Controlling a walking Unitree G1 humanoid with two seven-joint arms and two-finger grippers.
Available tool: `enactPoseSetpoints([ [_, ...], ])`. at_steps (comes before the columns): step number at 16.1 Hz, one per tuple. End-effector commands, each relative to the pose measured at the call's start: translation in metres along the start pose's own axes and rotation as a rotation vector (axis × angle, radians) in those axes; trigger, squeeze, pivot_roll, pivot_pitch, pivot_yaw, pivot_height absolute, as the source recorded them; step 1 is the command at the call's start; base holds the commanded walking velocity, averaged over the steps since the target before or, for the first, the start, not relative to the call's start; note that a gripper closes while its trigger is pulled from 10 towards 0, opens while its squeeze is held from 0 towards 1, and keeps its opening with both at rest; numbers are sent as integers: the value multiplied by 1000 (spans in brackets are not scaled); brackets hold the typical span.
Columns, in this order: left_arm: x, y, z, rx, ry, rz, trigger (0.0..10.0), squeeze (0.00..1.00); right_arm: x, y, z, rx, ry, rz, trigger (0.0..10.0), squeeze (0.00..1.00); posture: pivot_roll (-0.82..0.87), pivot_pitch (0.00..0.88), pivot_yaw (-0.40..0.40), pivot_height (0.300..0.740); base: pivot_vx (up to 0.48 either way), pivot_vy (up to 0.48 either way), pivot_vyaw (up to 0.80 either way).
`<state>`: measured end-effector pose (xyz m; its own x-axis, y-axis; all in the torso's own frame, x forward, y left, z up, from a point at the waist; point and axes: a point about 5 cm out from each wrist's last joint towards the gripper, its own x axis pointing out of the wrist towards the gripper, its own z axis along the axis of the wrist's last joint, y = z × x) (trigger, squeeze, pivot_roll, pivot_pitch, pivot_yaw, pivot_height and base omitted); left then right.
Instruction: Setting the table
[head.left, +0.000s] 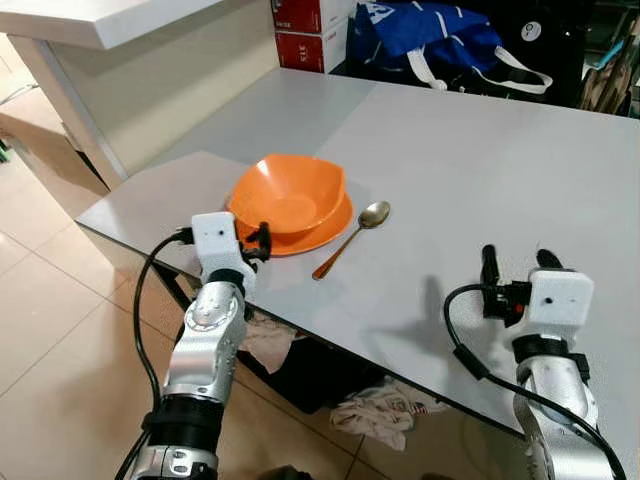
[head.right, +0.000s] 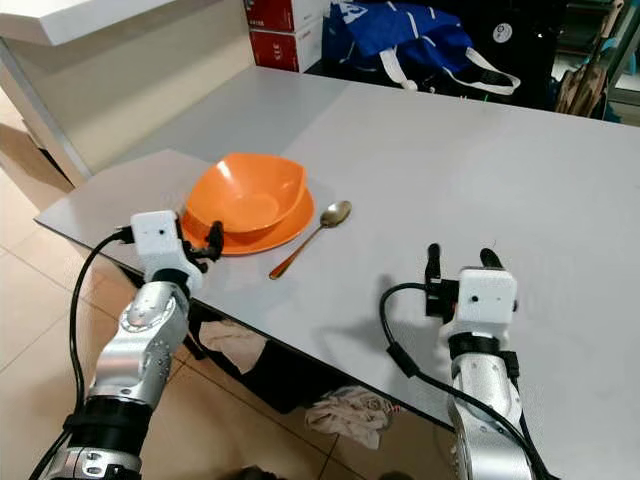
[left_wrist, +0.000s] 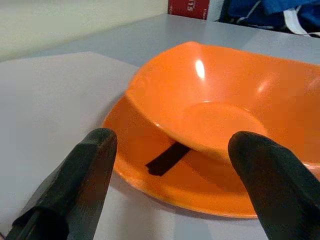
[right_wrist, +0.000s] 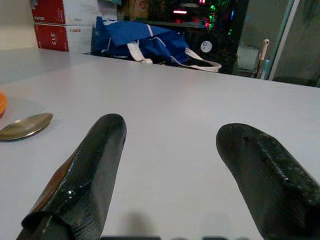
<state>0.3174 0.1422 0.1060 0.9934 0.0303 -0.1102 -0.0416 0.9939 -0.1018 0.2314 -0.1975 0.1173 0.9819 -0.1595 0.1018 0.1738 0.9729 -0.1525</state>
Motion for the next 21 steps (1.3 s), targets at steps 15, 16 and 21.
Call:
enactPoseSetpoints([
  [15, 30, 3, 42, 393, -138, -280, 10000, 0, 11, 15, 0, 12, -17, 59, 10000, 0, -58, 0, 114, 723, 0, 0, 0],
  [16, 33, -1, 44, 491, -136, -330, 10000, 0, 10, 16, -1, 13, -15, 63, 10000, 0, -55, 0, 120, 723, 0, 0, 0],
  [21, 32, -16, 44, 698, -175, -525, 10000, 0, 8, 14, -3, 18, -13, 44, 10000, 0, -65, 0, 121, 723, 0, 0, 0],
])
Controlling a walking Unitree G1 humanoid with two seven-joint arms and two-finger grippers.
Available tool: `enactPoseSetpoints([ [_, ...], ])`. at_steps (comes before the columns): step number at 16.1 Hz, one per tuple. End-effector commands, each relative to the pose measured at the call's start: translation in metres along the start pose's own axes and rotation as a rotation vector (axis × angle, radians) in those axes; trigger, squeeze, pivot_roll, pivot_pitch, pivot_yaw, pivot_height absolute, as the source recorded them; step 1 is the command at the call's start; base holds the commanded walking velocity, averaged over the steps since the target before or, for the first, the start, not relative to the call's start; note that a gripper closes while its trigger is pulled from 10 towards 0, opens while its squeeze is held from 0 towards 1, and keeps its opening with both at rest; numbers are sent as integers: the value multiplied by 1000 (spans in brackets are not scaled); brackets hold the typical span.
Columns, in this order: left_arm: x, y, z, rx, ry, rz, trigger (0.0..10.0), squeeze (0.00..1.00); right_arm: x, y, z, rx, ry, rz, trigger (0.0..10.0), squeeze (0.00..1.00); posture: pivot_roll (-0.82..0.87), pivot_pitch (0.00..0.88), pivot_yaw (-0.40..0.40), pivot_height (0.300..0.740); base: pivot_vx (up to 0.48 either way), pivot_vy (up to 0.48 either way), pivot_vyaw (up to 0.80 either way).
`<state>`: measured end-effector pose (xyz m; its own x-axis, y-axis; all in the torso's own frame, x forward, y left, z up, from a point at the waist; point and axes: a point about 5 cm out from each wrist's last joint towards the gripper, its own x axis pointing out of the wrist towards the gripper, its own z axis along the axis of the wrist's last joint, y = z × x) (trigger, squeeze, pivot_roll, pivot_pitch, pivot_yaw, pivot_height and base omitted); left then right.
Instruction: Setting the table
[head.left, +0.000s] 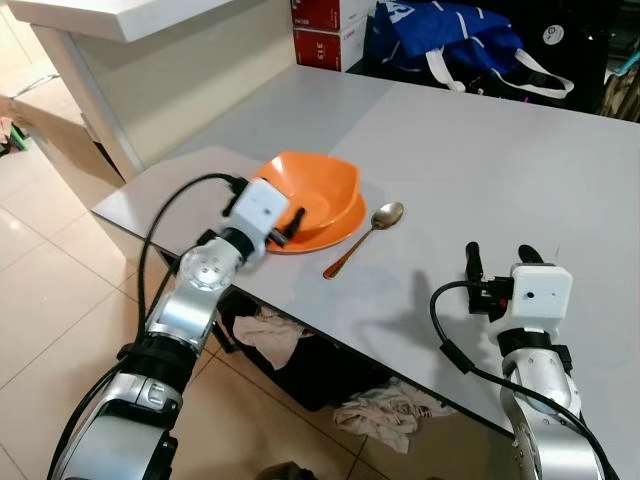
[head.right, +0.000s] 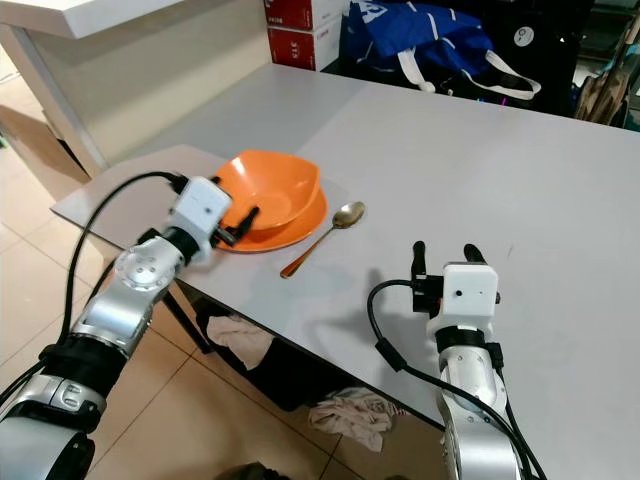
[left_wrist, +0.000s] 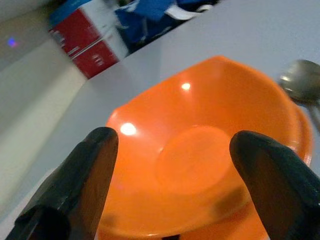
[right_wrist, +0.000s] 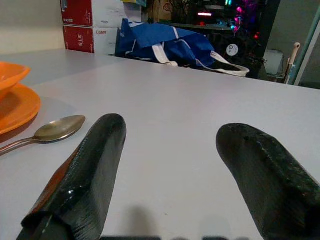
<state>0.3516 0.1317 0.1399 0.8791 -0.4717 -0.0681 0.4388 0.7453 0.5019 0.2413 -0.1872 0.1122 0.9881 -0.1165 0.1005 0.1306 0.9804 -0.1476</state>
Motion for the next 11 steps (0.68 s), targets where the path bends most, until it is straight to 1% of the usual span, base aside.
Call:
enactPoseSetpoints([
  [1, 4, 1, 11, 115, -49, -59, 10000, 0, 0, 0, 1, 5, -6, 0, 10000, 0, -65, 0, 117, 723, 0, 0, 0],
  [3, 3, -8, 13, 221, -84, -146, 10000, 0, -1, -2, 0, -6, 0, 5, 10000, 0, -66, 0, 116, 723, 0, 0, 0],
  [4, 2, -9, 11, 216, -80, -151, 10000, 0, -2, -3, 0, -8, 0, 6, 10000, 0, -66, 0, 116, 723, 0, 0, 0],
  [5, 3, -7, 10, 174, -78, -129, 10000, 0, -2, -5, 0, -9, -1, 1, 10000, 0, -67, 0, 118, 723, 0, 0, 0],
  [7, 4, -3, 16, 160, -124, -82, 10000, 0, -2, -5, 0, -10, -1, -2, 10000, 0, -70, 0, 118, 723, 0, 0, 0],
  [9, 5, 1, 16, 154, -124, -51, 10000, 0, -1, -5, 1, -10, -3, 0, 10000, 0, -72, 0, 118, 723, 0, 0, 0],
  [10, 8, 10, 13, 45, -96, 31, 10000, 0, -1, -6, 1, -11, -3, -1, 10000, 0, -74, 0, 120, 723, 0, 0, 0],
  [11, 10, 22, 9, -156, -46, 162, 10000, 0, -1, -7, 1, -14, -4, -4, 10000, 0, -78, 0, 125, 723, 0, 0, 0],
])
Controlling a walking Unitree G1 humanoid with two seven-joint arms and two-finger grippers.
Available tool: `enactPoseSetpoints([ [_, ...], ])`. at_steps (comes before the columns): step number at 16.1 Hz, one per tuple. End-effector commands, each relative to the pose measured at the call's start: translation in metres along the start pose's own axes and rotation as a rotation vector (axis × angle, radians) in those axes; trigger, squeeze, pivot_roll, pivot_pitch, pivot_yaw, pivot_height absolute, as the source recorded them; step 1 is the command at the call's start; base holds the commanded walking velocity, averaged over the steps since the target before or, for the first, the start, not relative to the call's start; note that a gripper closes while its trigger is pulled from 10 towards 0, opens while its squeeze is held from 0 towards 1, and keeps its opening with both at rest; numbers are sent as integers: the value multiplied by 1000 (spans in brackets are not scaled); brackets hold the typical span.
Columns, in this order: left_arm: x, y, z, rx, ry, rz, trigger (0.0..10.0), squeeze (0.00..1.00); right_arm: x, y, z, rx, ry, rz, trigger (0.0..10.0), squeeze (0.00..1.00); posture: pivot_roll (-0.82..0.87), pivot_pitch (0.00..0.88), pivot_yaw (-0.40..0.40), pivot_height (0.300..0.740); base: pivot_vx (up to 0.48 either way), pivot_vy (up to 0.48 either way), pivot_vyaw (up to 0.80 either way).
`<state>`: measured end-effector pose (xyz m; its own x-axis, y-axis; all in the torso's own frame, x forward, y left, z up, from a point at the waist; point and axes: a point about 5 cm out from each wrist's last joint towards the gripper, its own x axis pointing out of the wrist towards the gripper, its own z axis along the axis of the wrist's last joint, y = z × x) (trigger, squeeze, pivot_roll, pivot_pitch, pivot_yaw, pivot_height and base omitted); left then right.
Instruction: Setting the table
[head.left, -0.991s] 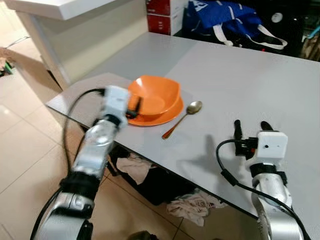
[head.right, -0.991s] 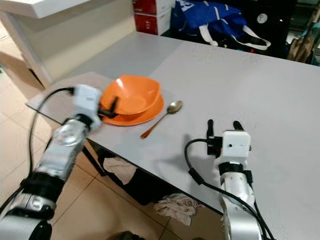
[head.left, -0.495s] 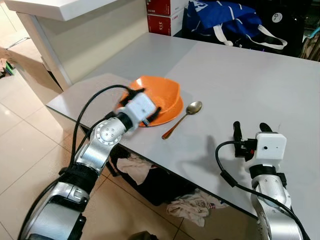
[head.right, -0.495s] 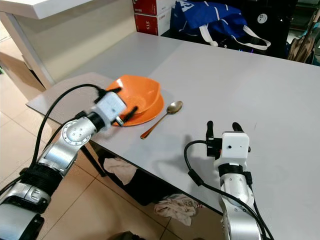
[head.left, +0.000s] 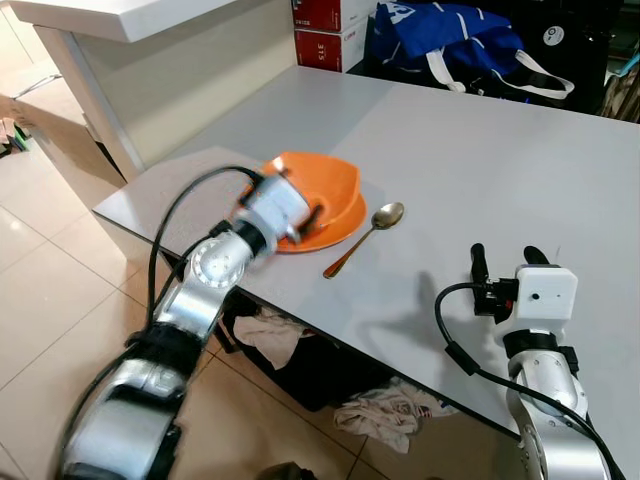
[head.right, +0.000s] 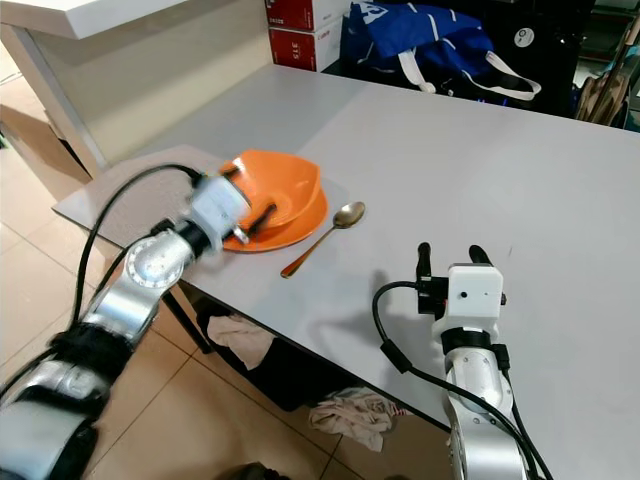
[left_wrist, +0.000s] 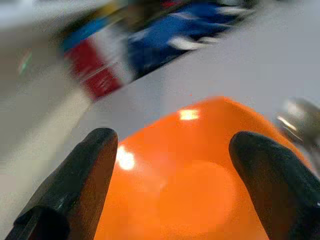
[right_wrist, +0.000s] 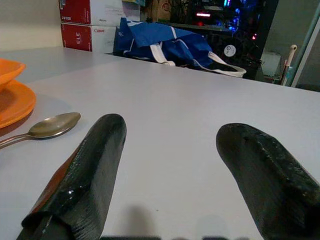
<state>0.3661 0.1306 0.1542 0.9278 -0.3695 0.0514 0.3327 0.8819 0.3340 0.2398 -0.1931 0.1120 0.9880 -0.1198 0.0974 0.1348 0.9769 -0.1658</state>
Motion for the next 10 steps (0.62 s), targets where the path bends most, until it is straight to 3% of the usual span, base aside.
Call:
enactPoseSetpoints([
  [1, -2, 19, -5, -125, 51, 129, 10000, 0, -1, -2, 2, 4, -9, -5, 10000, 0, -88, 0, 132, 723, 0, 0, 0],
  [2, -15, 23, -28, -443, 125, 383, 10000, 0, 1, -4, 5, 5, -19, -22, 10000, 0, -102, 0, 130, 723, 0, 0, 0],
  [3, -20, 18, -33, -479, 132, 408, 10000, 0, 1, -4, 5, 6, -22, -25, 10000, 0, -108, 0, 129, 723, 0, 0, 0],
  [4, -29, -16, -36, -498, 138, 334, 10000, 0, 5, -5, 11, 29, -47, -42, 10000, 0, -102, 0, 121, 723, 0, 0, 0],
  [5, -31, -30, -36, -517, 150, 302, 10000, 0, 9, -5, 14, 57, -60, -58, 10000, 0, -94, 0, 119, 723, 0, 0, 0],
  [8, -23, -22, -28, -490, 142, 297, 10000, 0, 12, -4, 11, 75, -45, -51, 10000, 0, -70, 0, 107, 723, 0, 0, 0],
  [10, -22, -18, -26, -467, 149, 295, 10000, 0, 11, -9, 6, 135, -11, -77, 10000, 0, -54, 0, 102, 723, 0, 0, 0],
])
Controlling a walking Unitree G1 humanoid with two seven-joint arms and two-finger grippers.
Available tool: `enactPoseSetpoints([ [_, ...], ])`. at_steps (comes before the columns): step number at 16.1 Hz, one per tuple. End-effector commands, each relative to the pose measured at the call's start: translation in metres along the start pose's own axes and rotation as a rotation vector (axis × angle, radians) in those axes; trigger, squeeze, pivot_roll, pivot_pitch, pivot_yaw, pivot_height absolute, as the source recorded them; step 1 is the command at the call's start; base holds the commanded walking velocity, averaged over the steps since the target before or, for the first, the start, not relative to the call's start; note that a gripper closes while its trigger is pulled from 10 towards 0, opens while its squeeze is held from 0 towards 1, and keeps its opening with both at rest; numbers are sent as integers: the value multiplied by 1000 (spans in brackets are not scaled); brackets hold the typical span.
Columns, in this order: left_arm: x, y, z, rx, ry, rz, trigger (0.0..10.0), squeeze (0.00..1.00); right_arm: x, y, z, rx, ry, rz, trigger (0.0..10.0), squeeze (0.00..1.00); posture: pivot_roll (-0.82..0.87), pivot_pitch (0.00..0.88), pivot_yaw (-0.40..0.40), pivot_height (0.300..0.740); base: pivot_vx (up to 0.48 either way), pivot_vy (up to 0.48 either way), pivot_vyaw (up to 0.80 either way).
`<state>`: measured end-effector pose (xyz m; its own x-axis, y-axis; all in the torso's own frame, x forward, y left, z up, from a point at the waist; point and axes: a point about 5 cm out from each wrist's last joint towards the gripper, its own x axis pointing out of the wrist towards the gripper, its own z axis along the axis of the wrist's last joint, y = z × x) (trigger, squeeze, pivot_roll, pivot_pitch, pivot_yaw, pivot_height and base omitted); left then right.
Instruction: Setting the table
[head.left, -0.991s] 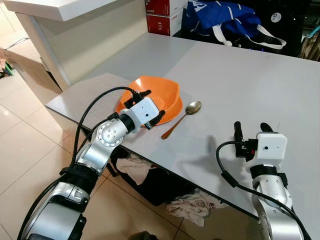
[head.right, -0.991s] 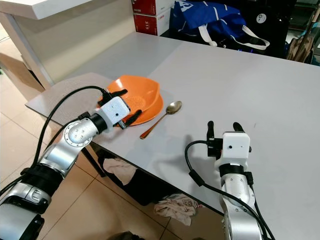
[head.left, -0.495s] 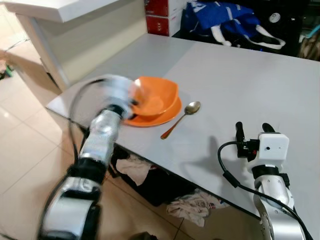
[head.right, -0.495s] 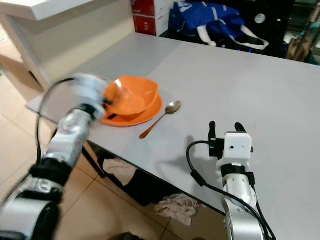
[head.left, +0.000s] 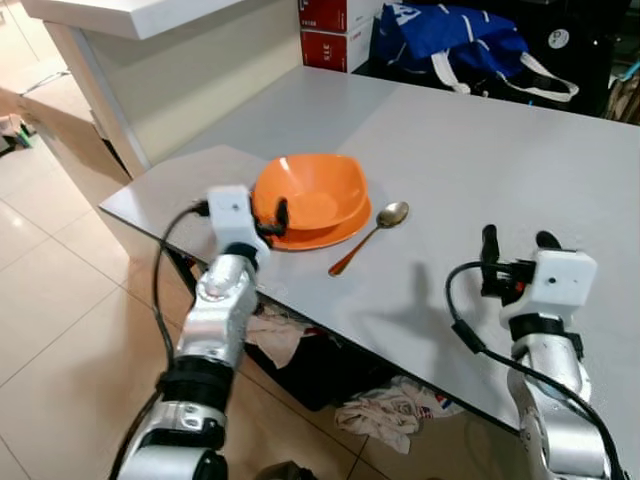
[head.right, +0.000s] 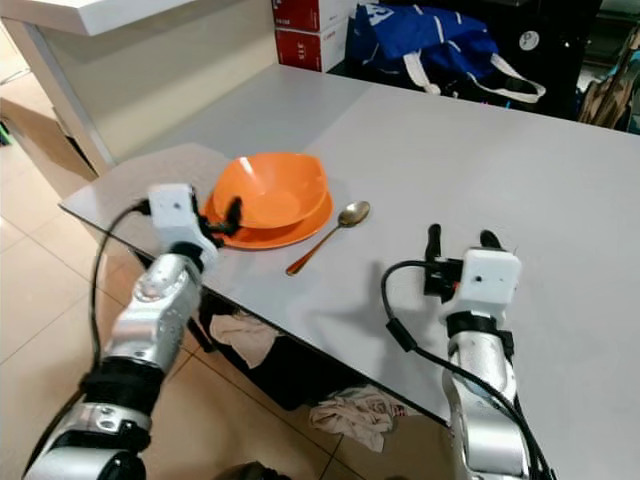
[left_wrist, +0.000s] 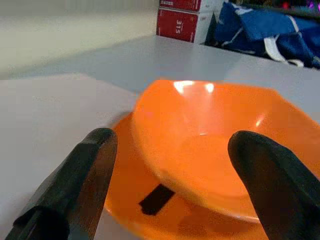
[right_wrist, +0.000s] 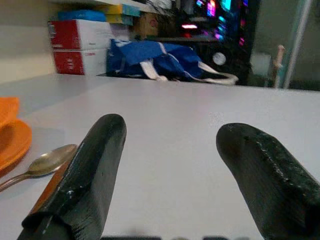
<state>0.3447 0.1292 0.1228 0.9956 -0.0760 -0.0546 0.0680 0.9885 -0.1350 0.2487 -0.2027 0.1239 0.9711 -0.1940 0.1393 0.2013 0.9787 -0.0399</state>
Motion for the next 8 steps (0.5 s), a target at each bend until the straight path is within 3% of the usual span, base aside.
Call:
enactPoseSetpoints([
  [1, -1, 0, 3, 30, -5, -3, 10000, 0, -1, -6, -6, 37, 42, -29, 10000, 0, -28, 0, 89, 723, 0, 0, 0],
  [4, -5, -5, 5, 87, -39, -9, 10000, 0, -2, -8, -5, 13, 43, -16, 10000, 0, -48, 0, 80, 723, 0, 0, 0],
  [8, -5, -17, 27, 169, -157, -63, 10000, 0, -6, -5, -4, -7, 38, 1, 10000, 0, -69, 0, 102, 723, 0, 0, 0],
])
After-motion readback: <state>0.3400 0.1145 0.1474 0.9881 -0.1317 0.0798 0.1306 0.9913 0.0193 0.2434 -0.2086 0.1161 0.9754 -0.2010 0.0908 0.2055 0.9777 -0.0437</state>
